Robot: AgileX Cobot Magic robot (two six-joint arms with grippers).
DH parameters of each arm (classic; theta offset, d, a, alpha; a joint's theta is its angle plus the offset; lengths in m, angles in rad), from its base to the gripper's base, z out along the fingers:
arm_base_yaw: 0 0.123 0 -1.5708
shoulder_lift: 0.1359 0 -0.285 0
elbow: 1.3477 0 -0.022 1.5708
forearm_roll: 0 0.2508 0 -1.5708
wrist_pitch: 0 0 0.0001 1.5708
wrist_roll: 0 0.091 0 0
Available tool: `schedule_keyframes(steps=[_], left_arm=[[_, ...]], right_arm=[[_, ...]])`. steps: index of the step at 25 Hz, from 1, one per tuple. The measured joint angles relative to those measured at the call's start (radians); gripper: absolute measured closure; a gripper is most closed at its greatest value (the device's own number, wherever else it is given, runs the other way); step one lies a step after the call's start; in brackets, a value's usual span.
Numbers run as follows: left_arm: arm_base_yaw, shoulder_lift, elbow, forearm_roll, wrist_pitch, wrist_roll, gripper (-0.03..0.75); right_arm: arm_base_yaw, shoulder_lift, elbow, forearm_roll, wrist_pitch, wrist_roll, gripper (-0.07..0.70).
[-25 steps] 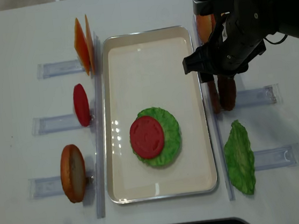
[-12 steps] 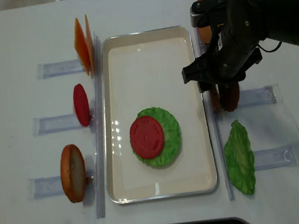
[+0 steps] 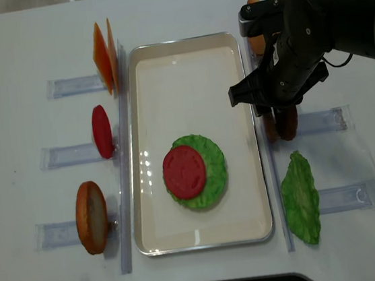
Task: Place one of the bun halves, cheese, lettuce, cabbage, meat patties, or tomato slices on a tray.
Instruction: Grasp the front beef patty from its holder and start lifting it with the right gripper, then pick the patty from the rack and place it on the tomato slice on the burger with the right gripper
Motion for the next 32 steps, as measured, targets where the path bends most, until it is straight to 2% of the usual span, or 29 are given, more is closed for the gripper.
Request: schedule_keyframes(steps=[3,5,16,20,25,32], left_arm=[[0.000,0.000,0.000,0.000,0.000,0.000,0.722],[0.000,0.000,0.000,0.000,0.000,0.000,0.722],[0.000,0.000,0.000,0.000,0.000,0.000,0.722],[0.000,0.000,0.000,0.000,0.000,0.000,0.722],[0.000,0.000,0.000,0.000,0.000,0.000,0.722],[0.000,0.000,0.000,0.000,0.000,0.000,0.722]], right_arm=[[0.000,0.001,0.003,-0.010,0.002,0.000,0.484],[-0.002,0.001,0.003,-0.022,0.008,0.000,0.512],[0.034,-0.026,0.005,-0.050,0.032,0.007,0.512],[0.048,-0.086,0.005,-0.052,0.091,0.023,0.514],[0.071,-0.163,0.004,-0.037,0.122,0.056,0.521],[0.151,-0.266,-0.006,-0.037,0.210,0.124,0.521]])
